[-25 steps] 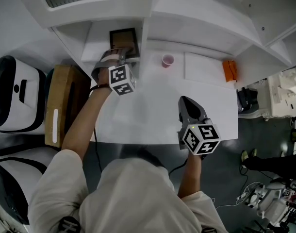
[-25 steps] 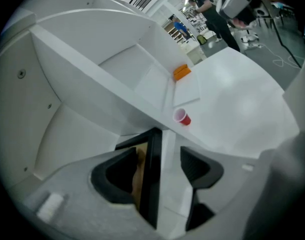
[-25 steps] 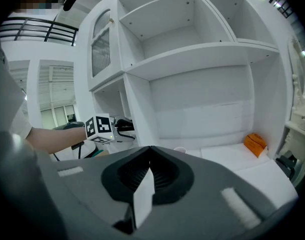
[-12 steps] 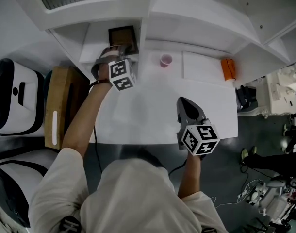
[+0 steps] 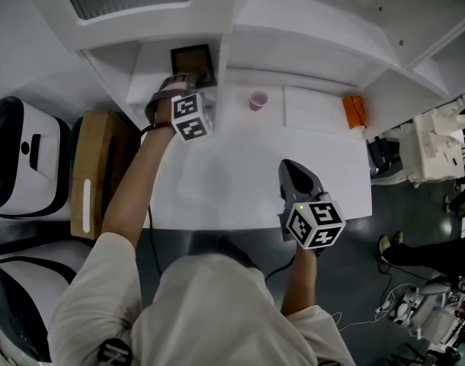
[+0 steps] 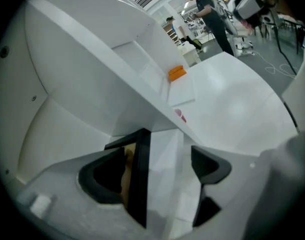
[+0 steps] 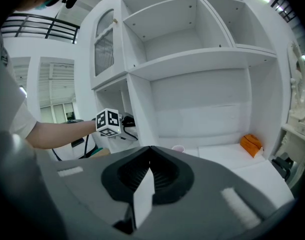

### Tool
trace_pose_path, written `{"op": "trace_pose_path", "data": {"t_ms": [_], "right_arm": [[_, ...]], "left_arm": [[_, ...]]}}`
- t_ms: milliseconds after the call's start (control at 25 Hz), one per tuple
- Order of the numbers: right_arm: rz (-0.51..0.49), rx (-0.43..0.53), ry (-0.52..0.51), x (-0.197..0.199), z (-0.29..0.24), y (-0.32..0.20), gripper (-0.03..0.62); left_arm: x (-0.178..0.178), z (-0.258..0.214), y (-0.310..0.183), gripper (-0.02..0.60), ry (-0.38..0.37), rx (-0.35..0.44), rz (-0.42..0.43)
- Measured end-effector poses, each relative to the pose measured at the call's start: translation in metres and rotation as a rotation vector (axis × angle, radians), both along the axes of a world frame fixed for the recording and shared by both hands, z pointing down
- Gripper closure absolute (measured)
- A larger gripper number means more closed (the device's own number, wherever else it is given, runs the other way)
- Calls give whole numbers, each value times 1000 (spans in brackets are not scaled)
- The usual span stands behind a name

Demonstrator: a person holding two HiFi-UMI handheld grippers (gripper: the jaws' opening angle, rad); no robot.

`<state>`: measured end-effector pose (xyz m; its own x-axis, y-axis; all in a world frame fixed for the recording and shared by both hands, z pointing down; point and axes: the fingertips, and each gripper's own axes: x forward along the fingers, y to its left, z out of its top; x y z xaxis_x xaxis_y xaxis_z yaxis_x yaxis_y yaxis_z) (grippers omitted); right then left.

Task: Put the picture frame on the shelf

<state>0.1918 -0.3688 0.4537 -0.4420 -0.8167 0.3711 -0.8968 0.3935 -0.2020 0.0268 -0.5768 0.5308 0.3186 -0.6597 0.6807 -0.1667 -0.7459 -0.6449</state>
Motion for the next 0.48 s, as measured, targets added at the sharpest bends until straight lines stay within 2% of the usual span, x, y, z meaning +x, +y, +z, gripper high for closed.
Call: {"op": "trace_pose_path", "data": {"t_ms": [120,320,480], "right_arm": [[11,2,8,6,-3,4,588],[26,5,23,12,-6,10,588],[30,12,31,9,-10,18,588]], "left_arm": [[-2,1,2,155,13,26,-5],[-4,-9,5,132,84,47,-28],[-9,-16,15,132,78,55,-23]]}}
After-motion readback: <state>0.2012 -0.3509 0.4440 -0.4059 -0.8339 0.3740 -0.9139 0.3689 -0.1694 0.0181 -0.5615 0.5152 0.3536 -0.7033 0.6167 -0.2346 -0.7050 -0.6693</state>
